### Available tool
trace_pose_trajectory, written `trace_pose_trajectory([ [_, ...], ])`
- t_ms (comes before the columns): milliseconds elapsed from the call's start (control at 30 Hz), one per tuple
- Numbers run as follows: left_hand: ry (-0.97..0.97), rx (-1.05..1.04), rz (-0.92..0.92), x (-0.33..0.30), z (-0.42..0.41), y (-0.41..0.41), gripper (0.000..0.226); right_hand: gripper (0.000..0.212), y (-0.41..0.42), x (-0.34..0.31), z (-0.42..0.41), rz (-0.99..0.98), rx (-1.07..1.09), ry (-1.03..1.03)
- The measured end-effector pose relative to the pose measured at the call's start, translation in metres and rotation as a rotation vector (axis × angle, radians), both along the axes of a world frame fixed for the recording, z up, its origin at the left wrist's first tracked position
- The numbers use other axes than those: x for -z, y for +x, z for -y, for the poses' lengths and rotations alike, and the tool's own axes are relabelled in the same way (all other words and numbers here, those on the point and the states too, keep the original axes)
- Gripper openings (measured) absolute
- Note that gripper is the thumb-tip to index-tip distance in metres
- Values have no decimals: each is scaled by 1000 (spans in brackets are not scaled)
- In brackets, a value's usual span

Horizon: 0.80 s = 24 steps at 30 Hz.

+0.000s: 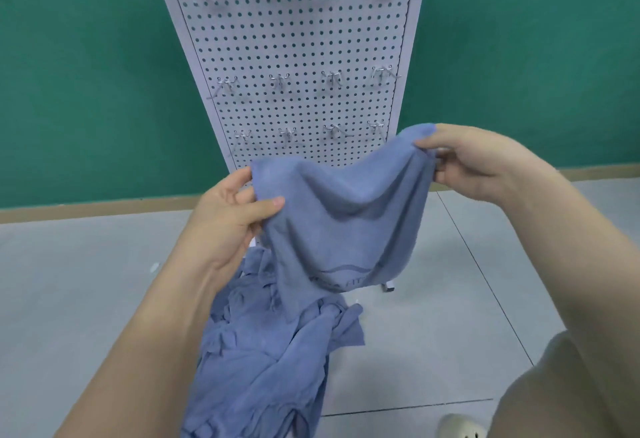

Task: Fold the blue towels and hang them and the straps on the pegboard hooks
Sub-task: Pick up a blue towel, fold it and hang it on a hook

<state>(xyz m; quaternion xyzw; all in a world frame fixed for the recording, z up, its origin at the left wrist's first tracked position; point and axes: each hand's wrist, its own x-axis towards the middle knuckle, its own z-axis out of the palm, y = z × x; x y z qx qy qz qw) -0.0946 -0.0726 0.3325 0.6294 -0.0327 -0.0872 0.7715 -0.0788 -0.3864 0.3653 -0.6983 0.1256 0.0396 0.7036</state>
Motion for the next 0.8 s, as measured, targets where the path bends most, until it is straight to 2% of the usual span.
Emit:
trace_pose_trajectory([
  [100, 113, -105, 41, 5, 5, 0, 29, 19, -1, 4, 3, 82, -6, -107],
  [200, 152, -183, 6, 11, 6, 4, 20, 21, -2, 8, 6, 70, 33, -236],
  [367, 184, -241, -43, 16, 5, 11, 9, 18, -1, 8, 12, 73, 110, -231],
  [533, 239, -274, -23, 17, 4, 14, 34, 17, 1, 9, 21, 60, 223, -248],
  [600, 188, -269, -19, 16, 6, 13, 36, 19, 3, 10, 23, 62, 258, -263],
  [700, 78, -274, 48, 14, 10, 12, 24, 17, 4, 11, 23, 81, 286, -256],
  [800, 192, -318, 239, 15, 10, 11, 27, 24, 4, 10, 23, 114, 298, -266],
])
